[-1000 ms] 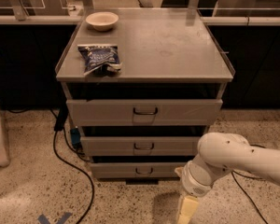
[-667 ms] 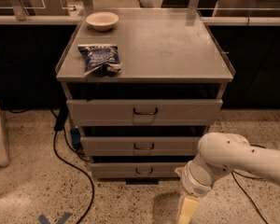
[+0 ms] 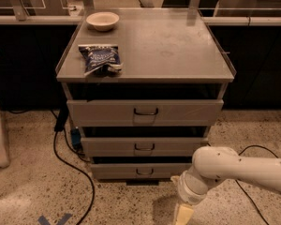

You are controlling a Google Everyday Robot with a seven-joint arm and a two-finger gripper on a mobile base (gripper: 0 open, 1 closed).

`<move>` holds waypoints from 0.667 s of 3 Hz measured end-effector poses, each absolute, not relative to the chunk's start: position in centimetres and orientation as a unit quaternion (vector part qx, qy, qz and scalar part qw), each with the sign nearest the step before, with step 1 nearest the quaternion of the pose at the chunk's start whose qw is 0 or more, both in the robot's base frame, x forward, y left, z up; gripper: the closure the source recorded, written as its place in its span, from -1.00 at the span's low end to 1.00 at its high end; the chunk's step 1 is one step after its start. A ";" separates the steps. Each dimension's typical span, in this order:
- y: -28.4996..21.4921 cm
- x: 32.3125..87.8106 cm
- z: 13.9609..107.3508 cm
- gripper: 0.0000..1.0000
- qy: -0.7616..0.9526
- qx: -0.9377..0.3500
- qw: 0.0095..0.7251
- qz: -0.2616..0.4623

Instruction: Open bottom drawer

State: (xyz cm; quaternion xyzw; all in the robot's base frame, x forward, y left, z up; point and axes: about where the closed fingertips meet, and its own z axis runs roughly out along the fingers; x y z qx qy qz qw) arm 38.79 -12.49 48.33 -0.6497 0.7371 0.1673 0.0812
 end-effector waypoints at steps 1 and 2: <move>-12.5 40.5 45.2 -1.00 0.729 -0.661 0.091 0.153; -12.2 41.7 42.2 -1.00 0.720 -0.677 0.089 0.124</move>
Offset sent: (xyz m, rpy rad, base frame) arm 0.0384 0.0032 -0.0885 -0.0975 -0.1108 0.0735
